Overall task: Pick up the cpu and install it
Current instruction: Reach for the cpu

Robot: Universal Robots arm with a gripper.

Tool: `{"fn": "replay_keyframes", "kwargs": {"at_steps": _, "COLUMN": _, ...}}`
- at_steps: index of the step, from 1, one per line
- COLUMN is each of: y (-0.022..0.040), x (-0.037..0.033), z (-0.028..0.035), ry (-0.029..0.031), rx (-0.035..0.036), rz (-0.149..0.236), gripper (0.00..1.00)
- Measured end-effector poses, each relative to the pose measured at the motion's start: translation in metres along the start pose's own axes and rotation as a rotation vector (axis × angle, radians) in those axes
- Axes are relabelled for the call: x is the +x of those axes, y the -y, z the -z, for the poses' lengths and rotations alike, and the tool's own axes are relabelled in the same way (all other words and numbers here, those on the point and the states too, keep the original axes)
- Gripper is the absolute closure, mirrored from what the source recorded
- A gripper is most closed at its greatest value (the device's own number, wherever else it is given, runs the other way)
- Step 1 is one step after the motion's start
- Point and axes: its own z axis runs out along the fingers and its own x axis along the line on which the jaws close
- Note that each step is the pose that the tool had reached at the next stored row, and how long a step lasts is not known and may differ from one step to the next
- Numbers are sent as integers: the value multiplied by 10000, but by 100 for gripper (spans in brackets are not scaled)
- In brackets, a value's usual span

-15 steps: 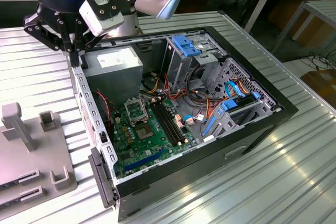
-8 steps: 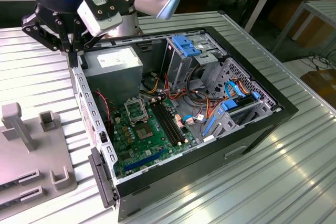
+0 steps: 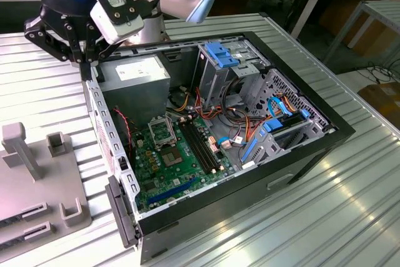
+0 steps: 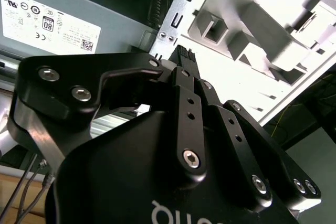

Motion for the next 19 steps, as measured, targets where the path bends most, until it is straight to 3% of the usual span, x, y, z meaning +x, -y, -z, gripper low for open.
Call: {"fn": "replay_keyframes", "kwargs": {"at_steps": 19, "y": 5, "x": 58, "z": -13, "ry": -3, "rx": 1, "rz": -1, "gripper": 89}}
